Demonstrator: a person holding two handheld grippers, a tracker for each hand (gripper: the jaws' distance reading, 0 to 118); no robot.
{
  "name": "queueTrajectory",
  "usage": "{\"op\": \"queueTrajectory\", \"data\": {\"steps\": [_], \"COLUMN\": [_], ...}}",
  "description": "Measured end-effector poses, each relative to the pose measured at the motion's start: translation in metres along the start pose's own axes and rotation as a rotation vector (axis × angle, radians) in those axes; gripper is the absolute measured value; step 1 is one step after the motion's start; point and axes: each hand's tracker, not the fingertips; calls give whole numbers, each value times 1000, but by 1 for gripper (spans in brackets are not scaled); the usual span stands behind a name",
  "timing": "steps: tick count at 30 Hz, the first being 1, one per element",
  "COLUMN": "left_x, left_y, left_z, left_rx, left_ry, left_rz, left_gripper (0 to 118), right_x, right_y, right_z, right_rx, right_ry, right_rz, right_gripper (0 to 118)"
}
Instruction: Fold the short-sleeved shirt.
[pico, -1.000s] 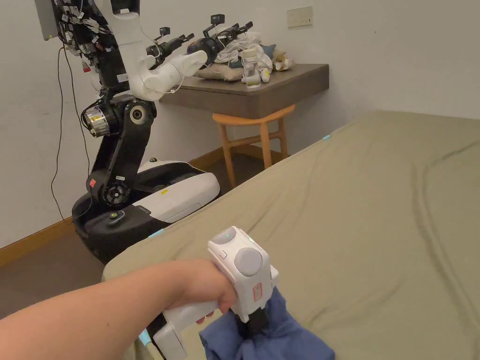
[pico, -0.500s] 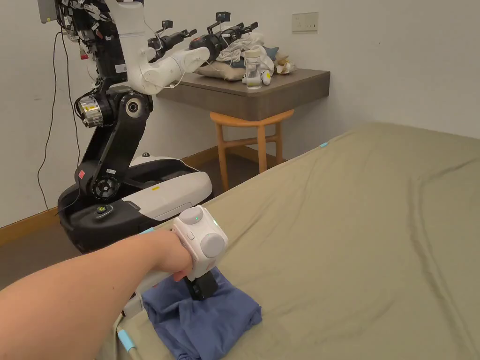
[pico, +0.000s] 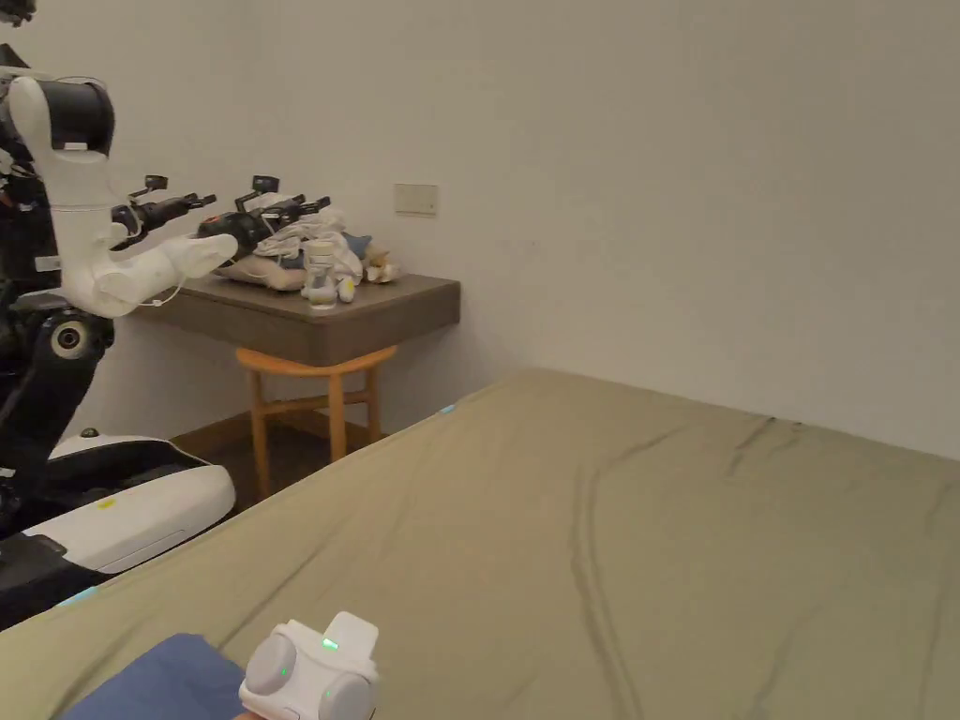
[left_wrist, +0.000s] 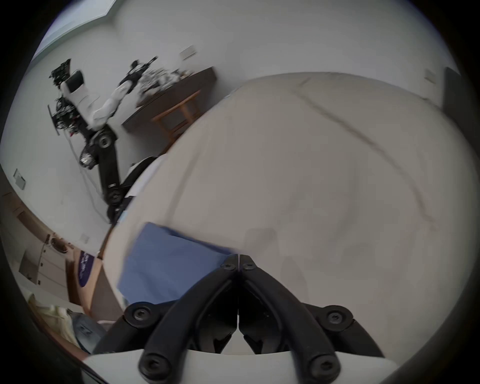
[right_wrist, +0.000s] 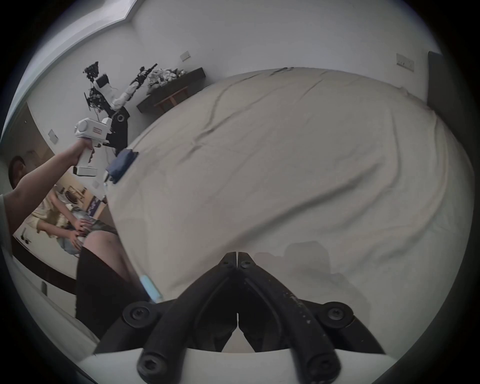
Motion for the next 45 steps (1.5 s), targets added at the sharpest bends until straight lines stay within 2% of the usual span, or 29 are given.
{"op": "queueTrajectory", "data": {"steps": [4,5,7,9,11,13,15,16,18,21,24,28,33,38,39,40,41,42,44,45], "left_x": [146,178,235,280,315,333,332,329,317,299,265,238,227,223,221,219,218,216,212,211], "left_y": [-39,-47,-60,-64,-59,-58,-55,-57,-57,-52,-43,-47,-56,-63,-65,-66,-66,-67,-67,-66], "left_z": [66,82,114,146,182,227,276,302,343,381,409,419,407,385,383,381,379,378,377,376], "left_rx": [45,89,148,211,260,360,523,598,723,828,898,947,969,908,908,915,915,927,926,925], "left_ry": [-304,-334,-378,-445,-505,-567,-539,-487,-505,-455,-427,-388,-365,-379,-382,-367,-338,-319,-329,-330], "left_rz": [-162,-204,-259,-252,-179,-108,0,11,2,-69,23,41,64,108,127,147,160,175,182,190], "left_gripper": [0,0,0,0,0,0,0,0,0,0,0,0,0,0,0,1,7,18,65,65], "right_x": [13,16,28,35,41,39,32,26,14,-3,-20,-36,-38,-38,-37,-37,-36,-35,-34,-33], "right_y": [-7,-8,-12,-13,-13,-12,-11,-12,-12,-9,-6,-7,-4,-4,-4,-4,-5,-5,-4,-5], "right_z": [19,23,30,39,49,66,91,105,129,163,188,199,199,192,189,187,188,187,184,182], "right_rx": [35,37,77,146,219,322,438,508,599,731,814,845,847,835,827,827,827,825,795,790], "right_ry": [-128,-169,-242,-339,-445,-496,-520,-562,-606,-617,-617,-640,-659,-689,-705,-711,-705,-694,-672,-670], "right_rz": [23,31,-6,-18,-49,-110,-133,-119,-102,-78,-46,37,-2,17,34,33,28,19,2,5], "right_gripper": [0,0,0,0,0,0,0,0,0,0,0,0,0,2,5,17,37,62,111,111]}}
